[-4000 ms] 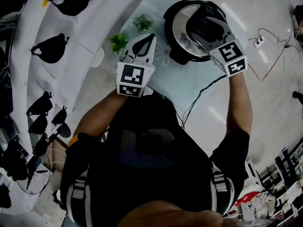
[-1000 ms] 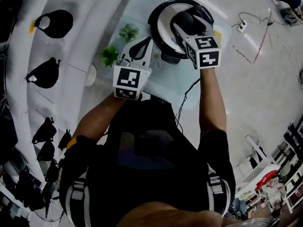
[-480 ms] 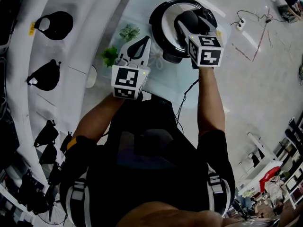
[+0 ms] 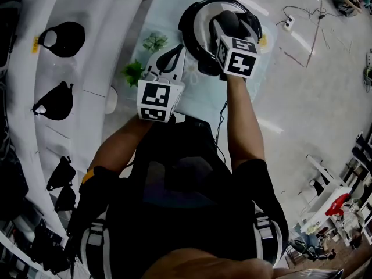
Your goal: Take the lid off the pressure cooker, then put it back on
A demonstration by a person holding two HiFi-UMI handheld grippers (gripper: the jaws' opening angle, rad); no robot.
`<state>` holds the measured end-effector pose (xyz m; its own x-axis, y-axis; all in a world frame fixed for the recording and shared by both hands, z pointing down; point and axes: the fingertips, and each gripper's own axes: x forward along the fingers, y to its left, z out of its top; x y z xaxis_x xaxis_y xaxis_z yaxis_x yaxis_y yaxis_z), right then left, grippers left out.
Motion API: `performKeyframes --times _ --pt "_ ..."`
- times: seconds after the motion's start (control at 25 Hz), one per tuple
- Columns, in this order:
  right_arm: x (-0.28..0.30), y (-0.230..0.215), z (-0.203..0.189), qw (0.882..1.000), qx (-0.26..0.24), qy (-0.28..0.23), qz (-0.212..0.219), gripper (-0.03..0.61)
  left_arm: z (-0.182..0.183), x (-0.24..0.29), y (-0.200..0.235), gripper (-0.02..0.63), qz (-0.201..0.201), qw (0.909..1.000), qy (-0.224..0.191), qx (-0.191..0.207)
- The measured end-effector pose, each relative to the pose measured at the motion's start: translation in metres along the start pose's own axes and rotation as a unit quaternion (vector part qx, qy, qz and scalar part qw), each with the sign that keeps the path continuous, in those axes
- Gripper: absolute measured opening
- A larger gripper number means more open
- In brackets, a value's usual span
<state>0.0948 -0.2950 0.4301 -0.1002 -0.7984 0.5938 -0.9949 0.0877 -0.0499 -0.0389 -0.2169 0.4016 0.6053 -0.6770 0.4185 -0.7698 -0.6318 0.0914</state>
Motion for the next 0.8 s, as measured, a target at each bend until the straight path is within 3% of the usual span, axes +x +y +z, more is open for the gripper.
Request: performKeyframes --times 0.16,0.44,0.8 --pt "0.0006 -0.0021 0.0002 1.0 -0.003 -0.014 -0.007 0.29 0.0029 0.0011 0.0009 0.008 -0.011 0.9999 -0.003 0.002" --pt "-0.0047 0.0005 0.0061 0.999 -0.019 -0.035 0.026 0.29 0.0041 0.0034 0.0015 0.008 -0.021 0.9998 -0.004 0.006" --pt "-0.0047 0.0044 -0.0029 0.997 -0.044 -0.016 0.055 0.29 0.0049 0.005 -0.0038 0.008 -0.023 0.9997 -0.004 0.008"
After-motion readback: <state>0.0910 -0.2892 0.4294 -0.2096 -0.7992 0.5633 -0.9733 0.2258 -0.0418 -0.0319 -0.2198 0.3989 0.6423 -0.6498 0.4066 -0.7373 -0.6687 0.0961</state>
